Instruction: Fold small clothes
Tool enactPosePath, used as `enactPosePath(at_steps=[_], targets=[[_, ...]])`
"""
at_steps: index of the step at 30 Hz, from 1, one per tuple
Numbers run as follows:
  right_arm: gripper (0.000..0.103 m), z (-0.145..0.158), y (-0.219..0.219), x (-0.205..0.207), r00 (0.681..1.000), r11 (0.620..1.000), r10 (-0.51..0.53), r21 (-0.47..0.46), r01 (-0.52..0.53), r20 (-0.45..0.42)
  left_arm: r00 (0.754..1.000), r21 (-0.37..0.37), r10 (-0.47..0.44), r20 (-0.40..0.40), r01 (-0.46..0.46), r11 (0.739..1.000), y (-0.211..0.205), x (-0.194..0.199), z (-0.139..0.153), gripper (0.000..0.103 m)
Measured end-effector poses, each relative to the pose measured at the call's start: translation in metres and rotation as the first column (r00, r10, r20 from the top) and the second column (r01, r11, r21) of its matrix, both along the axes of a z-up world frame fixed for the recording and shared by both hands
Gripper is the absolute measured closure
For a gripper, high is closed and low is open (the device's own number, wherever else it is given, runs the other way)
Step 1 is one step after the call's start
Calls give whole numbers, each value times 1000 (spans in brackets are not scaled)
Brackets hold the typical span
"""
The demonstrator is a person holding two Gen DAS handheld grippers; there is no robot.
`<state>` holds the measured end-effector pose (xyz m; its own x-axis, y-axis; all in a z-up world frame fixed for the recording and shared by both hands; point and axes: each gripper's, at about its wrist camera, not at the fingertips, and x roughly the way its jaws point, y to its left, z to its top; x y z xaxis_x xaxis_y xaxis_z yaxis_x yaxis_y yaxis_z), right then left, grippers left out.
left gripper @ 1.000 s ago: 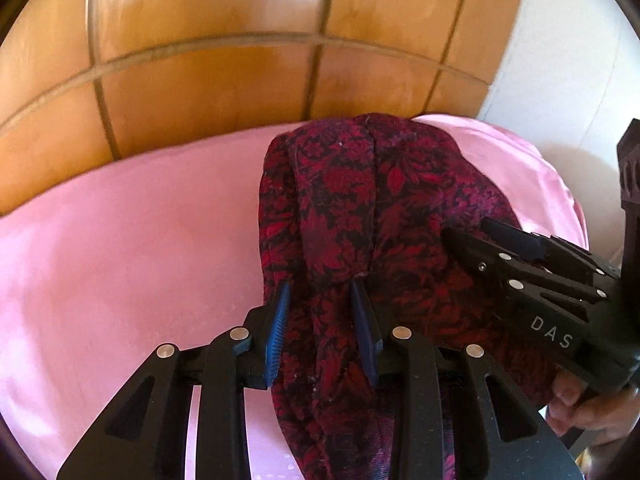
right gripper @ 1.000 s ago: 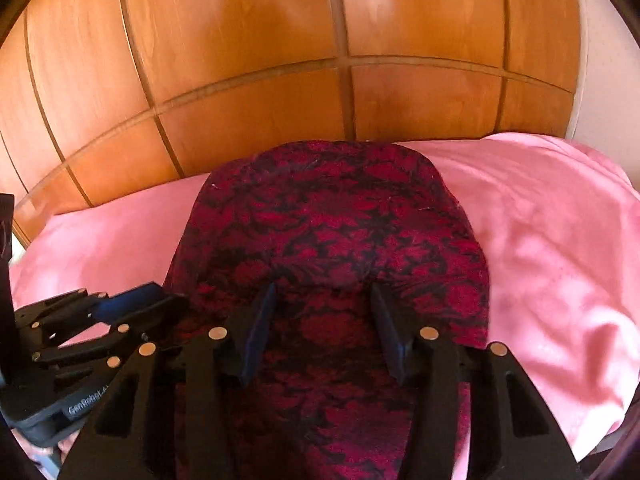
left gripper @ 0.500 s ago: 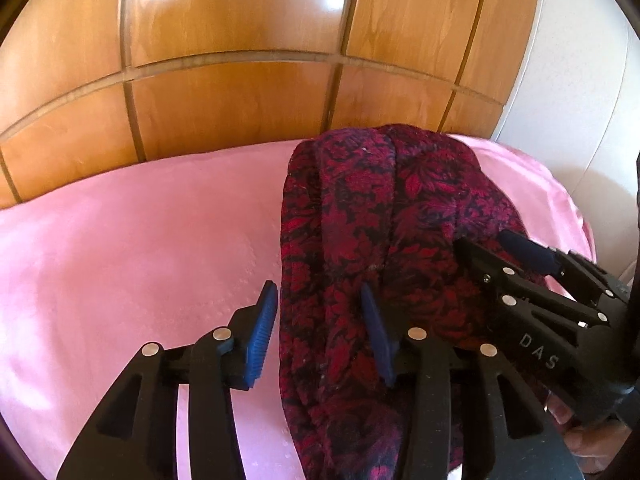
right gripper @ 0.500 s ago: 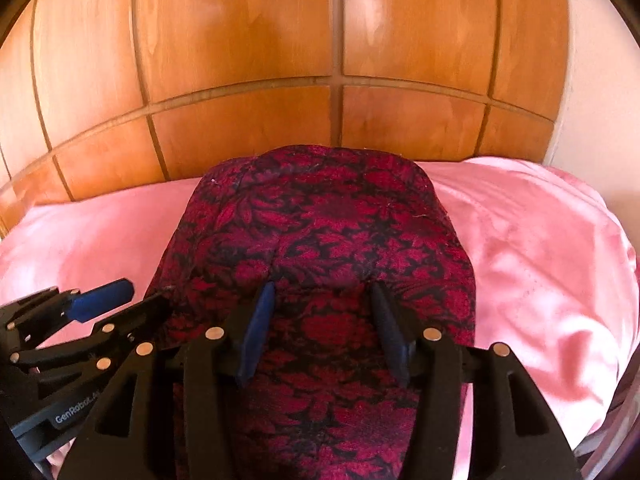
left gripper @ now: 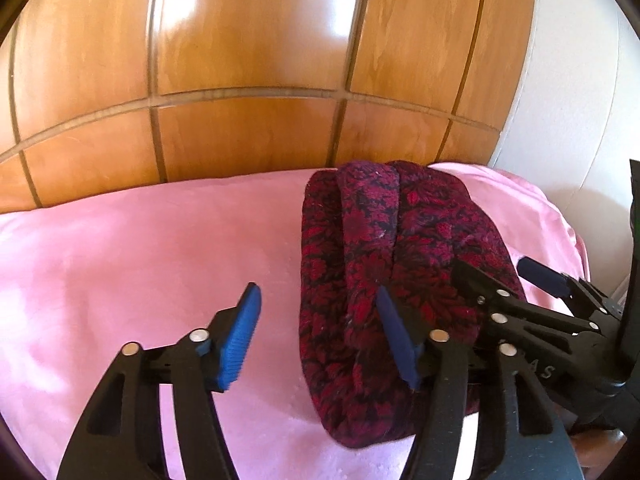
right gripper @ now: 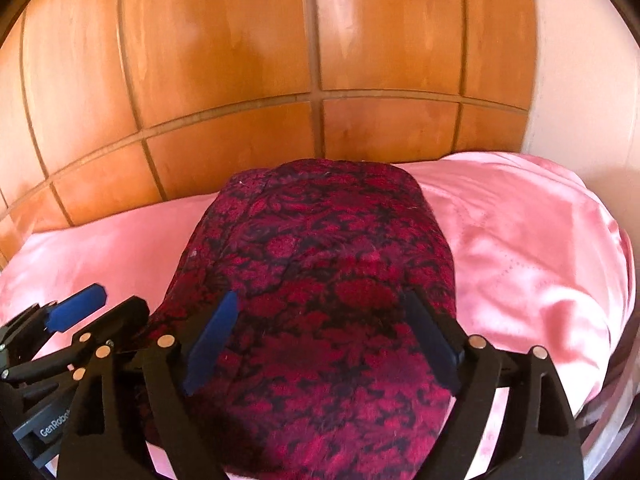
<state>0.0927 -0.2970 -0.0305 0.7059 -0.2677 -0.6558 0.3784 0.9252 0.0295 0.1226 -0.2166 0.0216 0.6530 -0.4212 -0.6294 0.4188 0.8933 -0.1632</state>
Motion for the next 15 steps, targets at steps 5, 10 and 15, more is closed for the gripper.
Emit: enactPosePath(at_steps=[5,10,15], targets=[[10,13,7,-24,997,997,-75,2,75,31,1000,-4,25,12,-25,1000,9,-10,5,42],[3,19,23,-48,994,995,-100,-18,100,37,998,-14,53,36,-52,999,20,-23,9,33],[3,16,43,-72,989,987,-146,-58,147,24,996,-5,82,43,-82,997,33,-35,6,24]])
